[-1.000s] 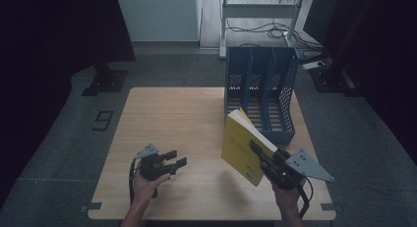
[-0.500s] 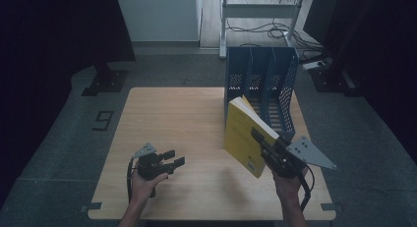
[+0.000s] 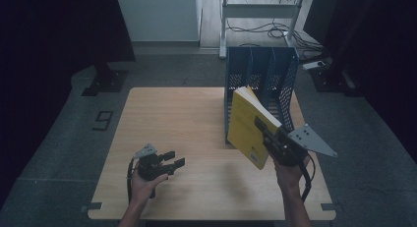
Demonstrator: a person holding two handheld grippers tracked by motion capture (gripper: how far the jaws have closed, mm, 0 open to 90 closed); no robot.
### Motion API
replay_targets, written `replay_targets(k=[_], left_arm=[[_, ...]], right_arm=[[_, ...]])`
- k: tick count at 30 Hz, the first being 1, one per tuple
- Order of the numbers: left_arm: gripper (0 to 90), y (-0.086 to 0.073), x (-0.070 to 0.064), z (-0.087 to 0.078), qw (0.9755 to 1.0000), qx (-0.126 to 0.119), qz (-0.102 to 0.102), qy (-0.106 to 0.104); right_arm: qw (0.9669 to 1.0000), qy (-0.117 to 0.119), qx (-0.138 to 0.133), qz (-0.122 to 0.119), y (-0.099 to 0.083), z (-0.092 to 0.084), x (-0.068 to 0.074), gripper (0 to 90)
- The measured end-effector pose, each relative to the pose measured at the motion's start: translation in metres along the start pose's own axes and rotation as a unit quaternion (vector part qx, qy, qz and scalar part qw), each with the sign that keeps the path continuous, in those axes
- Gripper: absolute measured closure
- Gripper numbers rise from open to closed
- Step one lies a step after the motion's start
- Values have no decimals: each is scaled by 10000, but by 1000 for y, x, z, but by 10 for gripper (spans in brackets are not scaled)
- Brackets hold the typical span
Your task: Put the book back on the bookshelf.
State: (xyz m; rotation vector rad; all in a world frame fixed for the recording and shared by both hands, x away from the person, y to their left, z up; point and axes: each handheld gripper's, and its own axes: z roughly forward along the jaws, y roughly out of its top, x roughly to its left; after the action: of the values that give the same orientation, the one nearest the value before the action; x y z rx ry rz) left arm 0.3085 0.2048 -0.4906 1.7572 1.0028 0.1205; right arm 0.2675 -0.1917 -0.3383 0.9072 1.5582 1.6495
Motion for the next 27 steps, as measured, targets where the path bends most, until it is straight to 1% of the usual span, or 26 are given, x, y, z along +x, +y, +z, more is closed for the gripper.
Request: replay_targets(k=[11, 15, 19, 27], left_arm=[[370, 0, 0, 1, 10000, 34, -20, -2], [371, 0, -1, 1, 10000, 11, -1, -7], [371, -1, -1, 1, 10000, 8, -6, 1], [372, -1, 0, 1, 10000, 29, -10, 14]], right_arm=[[9999, -116, -24, 26, 8, 5, -7, 745], [9999, -128, -17, 62, 10, 10, -10, 745], [9998, -199, 6, 63, 10, 16, -12, 745], [9995, -297, 81, 103, 7, 26, -17, 745]])
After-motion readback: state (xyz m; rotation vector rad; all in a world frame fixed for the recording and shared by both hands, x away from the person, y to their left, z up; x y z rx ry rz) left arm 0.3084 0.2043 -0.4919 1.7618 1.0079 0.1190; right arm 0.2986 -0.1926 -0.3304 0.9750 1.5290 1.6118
